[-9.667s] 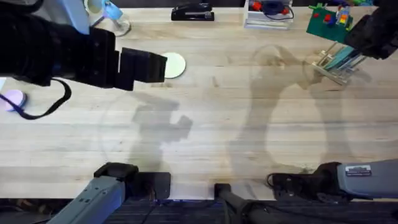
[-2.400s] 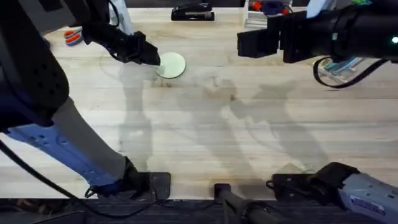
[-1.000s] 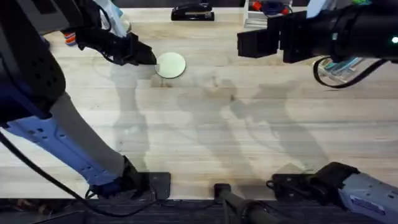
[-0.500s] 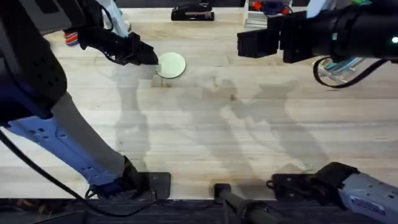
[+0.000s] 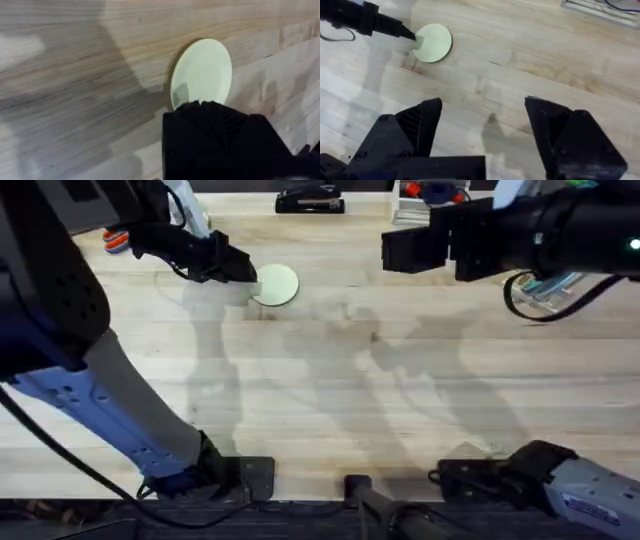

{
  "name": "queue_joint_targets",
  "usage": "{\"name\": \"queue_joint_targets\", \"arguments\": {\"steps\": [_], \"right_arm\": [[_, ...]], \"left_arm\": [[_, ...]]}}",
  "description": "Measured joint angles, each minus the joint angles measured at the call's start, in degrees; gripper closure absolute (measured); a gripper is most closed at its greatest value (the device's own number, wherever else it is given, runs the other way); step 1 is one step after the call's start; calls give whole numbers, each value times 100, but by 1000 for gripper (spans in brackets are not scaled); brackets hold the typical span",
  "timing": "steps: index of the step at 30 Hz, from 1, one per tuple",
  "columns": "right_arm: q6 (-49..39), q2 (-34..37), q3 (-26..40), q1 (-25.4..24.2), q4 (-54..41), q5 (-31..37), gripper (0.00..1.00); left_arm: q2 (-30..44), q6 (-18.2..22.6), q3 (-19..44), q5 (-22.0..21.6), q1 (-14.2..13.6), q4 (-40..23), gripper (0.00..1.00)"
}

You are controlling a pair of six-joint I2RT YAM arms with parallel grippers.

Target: Pick up the plates from the table one by one and place each into a slot on the dish rack.

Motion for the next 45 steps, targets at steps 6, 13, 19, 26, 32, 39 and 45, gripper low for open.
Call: {"name": "queue_joint_targets", "arguments": {"steps": [6, 13, 19, 26, 32, 39, 45], "right_arm": [[0, 1, 1, 1, 0, 0, 9], [-2, 1, 1, 0, 0, 0, 9], [0, 1, 1, 1, 0, 0, 9], [39, 1, 1, 0, -1, 0, 9], [283, 163, 1, 0, 15, -2, 9], [580, 1110, -1, 1, 559, -582, 7], [1211, 2000, 0, 1, 1187, -934, 7]], "left_arm": [[0, -11, 0, -44, 0, 83, 960], [99, -15, 4, -83, 0, 112, 960], [592, -60, 93, 300, 44, 118, 960], [634, -115, 111, 382, 44, 170, 960], [634, -150, 111, 385, 44, 181, 960], [634, -153, 111, 385, 44, 181, 960], [634, -168, 111, 385, 44, 181, 960]]}}
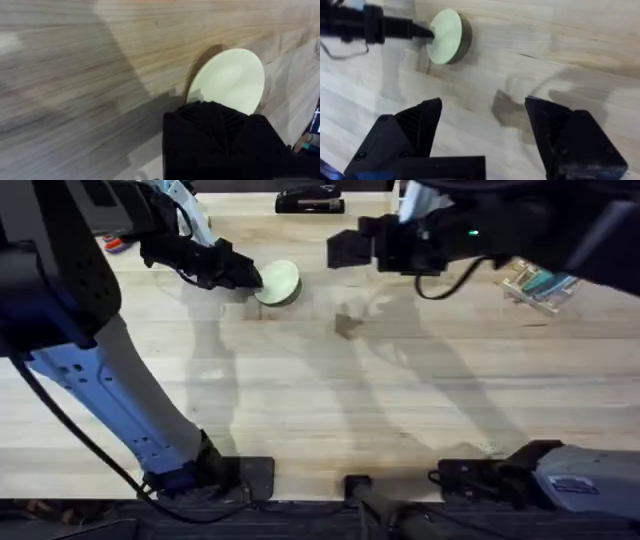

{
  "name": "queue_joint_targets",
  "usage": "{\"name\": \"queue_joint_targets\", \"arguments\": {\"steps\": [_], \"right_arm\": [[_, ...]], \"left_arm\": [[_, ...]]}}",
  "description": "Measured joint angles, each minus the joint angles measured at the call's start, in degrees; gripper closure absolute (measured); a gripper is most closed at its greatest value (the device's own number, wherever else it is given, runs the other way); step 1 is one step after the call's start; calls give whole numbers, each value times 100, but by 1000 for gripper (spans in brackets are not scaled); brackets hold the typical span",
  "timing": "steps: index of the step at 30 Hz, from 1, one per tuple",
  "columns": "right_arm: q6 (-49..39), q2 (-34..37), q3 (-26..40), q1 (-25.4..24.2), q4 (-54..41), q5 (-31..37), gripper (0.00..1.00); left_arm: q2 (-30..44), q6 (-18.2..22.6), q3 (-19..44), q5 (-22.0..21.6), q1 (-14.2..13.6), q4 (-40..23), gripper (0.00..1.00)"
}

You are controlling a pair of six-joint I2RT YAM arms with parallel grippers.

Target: Pick up the plates from the table one by one and place each into a slot on the dish rack.

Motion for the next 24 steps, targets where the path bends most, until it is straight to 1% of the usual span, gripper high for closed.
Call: {"name": "queue_joint_targets", "arguments": {"steps": [9, 10, 14, 18, 24], "right_arm": [[946, 1141, 1, 1, 1541, -636, 7], [1461, 1529, 1, 0, 1835, -753, 7], [2090, 2005, -1, 6, 2200, -835, 8], [2494, 2327, -1, 54, 2815, -936, 7], [2937, 2525, -1, 216, 3600, -1020, 9]], "left_arm": [[0, -5, 0, 0, 0, 2, 960], [0, -20, 0, 0, 0, 2, 960], [0, -22, 0, 0, 0, 2, 959], [0, -22, 0, 0, 0, 0, 960], [0, -24, 0, 0, 0, -2, 960]]}}
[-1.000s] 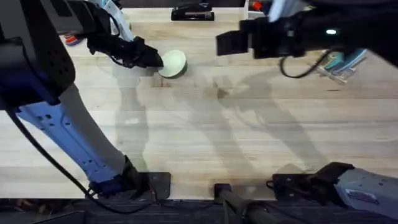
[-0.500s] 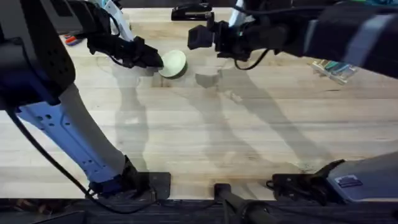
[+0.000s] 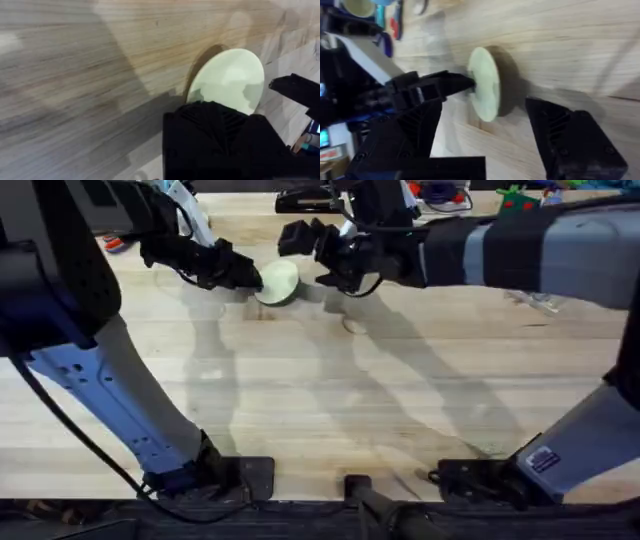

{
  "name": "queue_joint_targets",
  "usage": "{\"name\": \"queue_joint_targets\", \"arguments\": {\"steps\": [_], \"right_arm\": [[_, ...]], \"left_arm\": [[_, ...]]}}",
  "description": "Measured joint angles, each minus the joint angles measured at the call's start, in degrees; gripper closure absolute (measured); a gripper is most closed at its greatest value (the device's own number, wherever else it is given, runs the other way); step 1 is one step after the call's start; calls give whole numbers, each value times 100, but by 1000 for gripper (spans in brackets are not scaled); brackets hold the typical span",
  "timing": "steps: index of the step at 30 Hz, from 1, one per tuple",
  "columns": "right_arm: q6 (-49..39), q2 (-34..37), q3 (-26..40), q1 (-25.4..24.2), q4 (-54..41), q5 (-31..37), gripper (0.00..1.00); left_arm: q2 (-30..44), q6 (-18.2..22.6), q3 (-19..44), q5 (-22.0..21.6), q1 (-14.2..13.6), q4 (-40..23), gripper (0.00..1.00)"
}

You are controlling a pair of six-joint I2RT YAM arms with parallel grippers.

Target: Pick up the plates from the table one by one and place each into a slot on the dish rack.

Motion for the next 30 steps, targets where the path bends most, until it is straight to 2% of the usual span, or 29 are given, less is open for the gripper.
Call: {"name": "queue_joint_targets", "arguments": {"steps": [8, 25, 30], "right_arm": [[353, 260, 0, 155, 244, -19, 13], [490, 598, 2, 329, 634, -15, 20], [493, 617, 2, 358, 622, -15, 119]], "left_arm": [[0, -22, 0, 0, 0, 0, 960], [0, -39, 0, 0, 0, 2, 960], [0, -39, 0, -2, 0, 2, 960]]}}
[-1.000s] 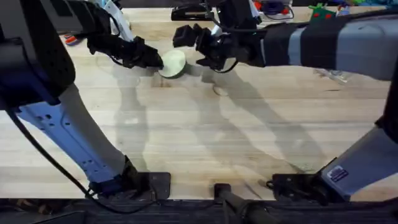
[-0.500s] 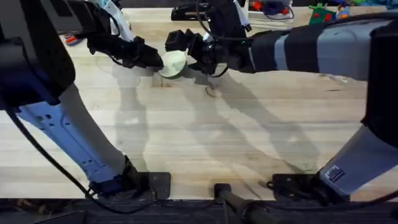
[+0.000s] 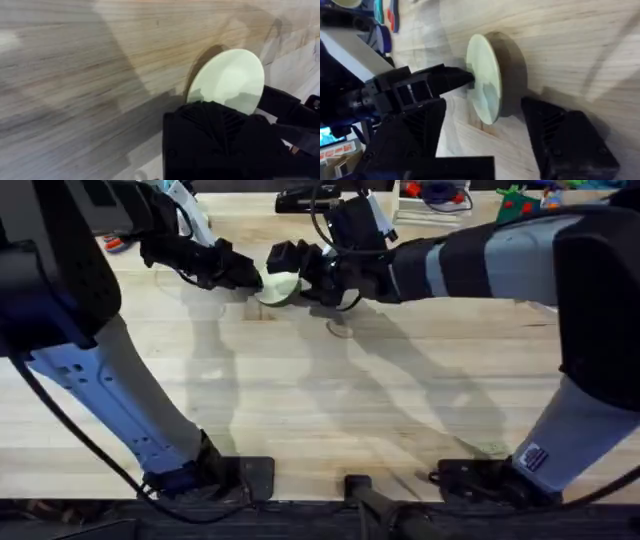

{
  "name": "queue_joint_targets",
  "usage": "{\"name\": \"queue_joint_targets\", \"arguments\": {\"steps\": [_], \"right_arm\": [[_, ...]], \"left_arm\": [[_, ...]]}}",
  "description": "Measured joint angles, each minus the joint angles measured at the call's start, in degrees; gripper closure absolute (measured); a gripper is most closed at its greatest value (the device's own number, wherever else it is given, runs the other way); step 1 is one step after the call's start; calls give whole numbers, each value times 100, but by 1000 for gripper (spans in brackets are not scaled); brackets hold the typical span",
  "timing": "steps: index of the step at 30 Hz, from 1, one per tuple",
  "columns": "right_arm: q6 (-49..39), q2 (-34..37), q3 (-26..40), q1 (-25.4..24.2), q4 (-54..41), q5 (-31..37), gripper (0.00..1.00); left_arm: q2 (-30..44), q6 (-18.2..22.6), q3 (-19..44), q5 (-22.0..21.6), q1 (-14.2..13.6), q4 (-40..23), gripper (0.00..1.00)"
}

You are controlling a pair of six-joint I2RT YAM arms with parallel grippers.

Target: Pick up the plates from the table one by one and place each into a slot on the dish rack.

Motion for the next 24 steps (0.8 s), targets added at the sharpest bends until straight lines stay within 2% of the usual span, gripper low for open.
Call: {"name": "queue_joint_targets", "arguments": {"steps": [2, 5, 7, 9, 10, 13, 14, 15, 24], "right_arm": [[1, 18, 0, 9, 4, 0, 194], [11, 24, 0, 9, 2, 0, 411], [16, 22, 0, 9, 5, 1, 504], [17, 23, 0, 9, -1, 2, 692], [17, 22, 0, 9, -1, 2, 755], [17, 24, 0, 9, -3, 25, 805], [17, 24, 0, 9, -7, 44, 849], [21, 24, 0, 9, -11, 55, 941], [35, 29, 0, 9, -29, 129, 970]], "left_arm": [[0, 0, 0, 2, 0, 0, 960], [0, 0, 0, 2, 0, 0, 960], [0, 0, 0, 1, 0, 0, 960], [0, 0, 0, -5, 0, 0, 960], [0, -2, 0, -9, 0, 0, 959], [0, -1, 0, -15, 0, 2, 960], [0, -2, 0, -15, 0, 2, 959], [0, -2, 0, -17, 0, 2, 960], [0, 0, 0, -15, 0, -6, 961]]}}
